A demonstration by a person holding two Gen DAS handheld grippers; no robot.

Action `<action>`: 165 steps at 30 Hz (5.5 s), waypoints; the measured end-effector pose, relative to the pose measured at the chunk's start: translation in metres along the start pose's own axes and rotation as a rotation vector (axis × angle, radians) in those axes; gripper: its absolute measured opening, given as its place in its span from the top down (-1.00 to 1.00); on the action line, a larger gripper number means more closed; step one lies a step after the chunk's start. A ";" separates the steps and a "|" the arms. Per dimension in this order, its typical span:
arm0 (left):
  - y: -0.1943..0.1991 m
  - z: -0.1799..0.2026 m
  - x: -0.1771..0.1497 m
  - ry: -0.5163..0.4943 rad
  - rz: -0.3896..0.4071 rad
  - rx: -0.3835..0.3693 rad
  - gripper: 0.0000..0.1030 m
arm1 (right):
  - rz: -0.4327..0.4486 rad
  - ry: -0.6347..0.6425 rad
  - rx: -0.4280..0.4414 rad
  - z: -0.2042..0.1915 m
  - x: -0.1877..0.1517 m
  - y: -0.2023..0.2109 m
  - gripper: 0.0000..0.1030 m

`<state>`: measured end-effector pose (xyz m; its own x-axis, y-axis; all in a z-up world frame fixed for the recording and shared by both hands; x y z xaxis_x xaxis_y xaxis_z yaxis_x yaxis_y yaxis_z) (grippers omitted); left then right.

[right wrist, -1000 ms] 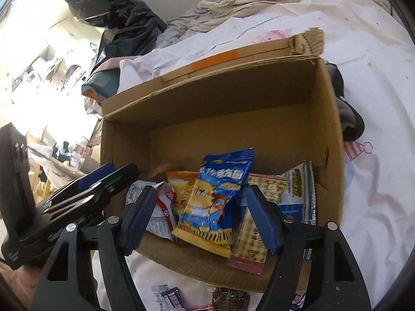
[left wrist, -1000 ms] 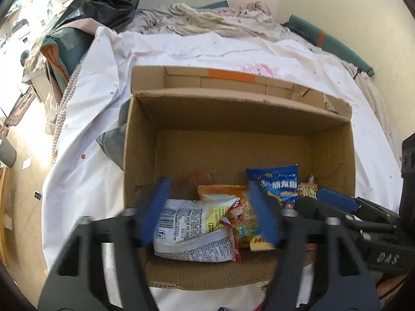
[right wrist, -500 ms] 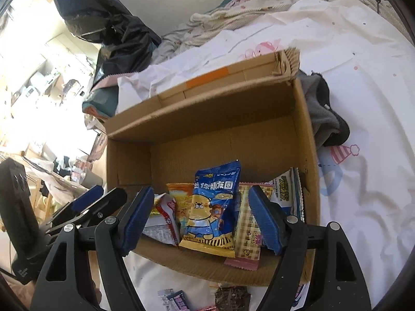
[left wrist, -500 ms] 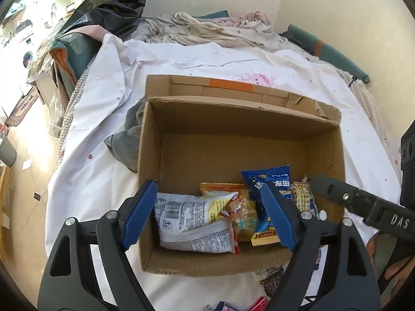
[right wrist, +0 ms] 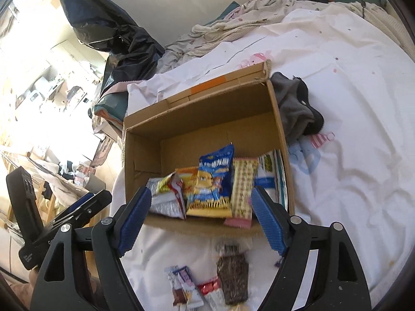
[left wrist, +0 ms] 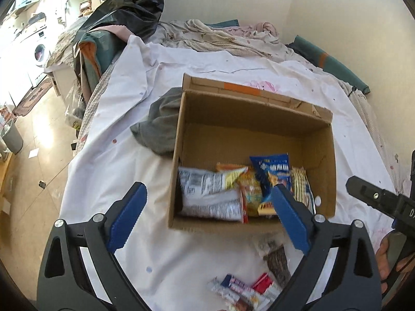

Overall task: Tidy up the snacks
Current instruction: 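Withdraw both tools from the box back toward the snack pile, then grasp a white wafer bar with left tool while right tool grasps blue-pink bar, then carry the white wafer bar and blue-pink bar over the box, then open both tools to drop the bars into the box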

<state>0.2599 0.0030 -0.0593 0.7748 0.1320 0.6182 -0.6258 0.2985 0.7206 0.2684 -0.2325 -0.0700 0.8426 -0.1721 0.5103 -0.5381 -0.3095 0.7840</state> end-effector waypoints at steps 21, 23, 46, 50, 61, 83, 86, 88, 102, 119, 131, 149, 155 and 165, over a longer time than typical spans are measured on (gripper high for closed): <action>0.021 -0.019 -0.065 0.107 -0.115 0.027 -0.85 | -0.085 -0.079 -0.077 0.027 -0.058 0.009 -0.66; 0.015 -0.024 -0.071 0.126 -0.152 0.036 -0.85 | -0.099 -0.082 -0.093 0.032 -0.062 0.006 -0.66; -0.071 -0.003 -0.174 0.269 -0.584 -0.048 0.77 | -0.165 -0.090 -0.153 0.044 -0.069 -0.016 -0.66; -0.058 -0.011 -0.161 0.269 -0.532 -0.010 0.78 | -0.199 -0.090 -0.119 0.040 -0.072 -0.021 -0.66; -0.027 -0.039 -0.134 0.287 -0.403 0.088 0.78 | -0.492 0.222 -0.042 -0.045 -0.129 -0.087 -0.02; -0.023 -0.050 -0.125 0.264 -0.362 0.133 0.77 | -0.392 0.328 -0.030 -0.076 -0.133 -0.084 0.63; -0.024 -0.049 -0.126 0.253 -0.362 0.141 0.77 | -0.381 0.329 -0.031 -0.077 -0.133 -0.080 0.63; -0.024 -0.049 -0.126 0.242 -0.360 0.146 0.77 | -0.377 0.324 -0.029 -0.078 -0.135 -0.078 0.63; -0.016 -0.042 -0.121 0.183 -0.314 0.138 0.77 | -0.285 0.257 0.007 -0.060 -0.109 -0.046 0.63; 0.032 -0.008 -0.036 0.057 -0.080 0.074 0.77 | 0.029 0.020 0.176 -0.030 -0.019 0.023 0.63; 0.014 -0.007 0.024 -0.009 -0.032 0.074 0.77 | 0.069 -0.011 0.098 0.002 0.036 0.013 0.62; -0.054 -0.011 0.029 -0.015 -0.084 -0.022 0.77 | -0.027 -0.015 0.032 0.010 0.040 -0.047 0.62; -0.066 -0.016 0.022 0.020 -0.135 -0.029 0.77 | -0.091 -0.038 -0.006 0.017 0.033 -0.064 0.62; -0.069 -0.008 0.016 -0.003 -0.159 -0.044 0.75 | -0.136 -0.012 -0.024 0.013 0.022 -0.074 0.56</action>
<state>0.3157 -0.0081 -0.1015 0.8633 0.0775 0.4987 -0.4911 0.3565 0.7948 0.3274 -0.2251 -0.1214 0.9078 -0.1411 0.3951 -0.4195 -0.3077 0.8540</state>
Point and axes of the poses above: each gripper's, at about its wrist camera, not at the fingertips, and y roughly against the way its jaws point, z to its right, x to its top, the point moved 6 cm from there along -y, roughly the way its jaws point, and after that the axes turned 12 degrees about -x, right-handed, at the moved point
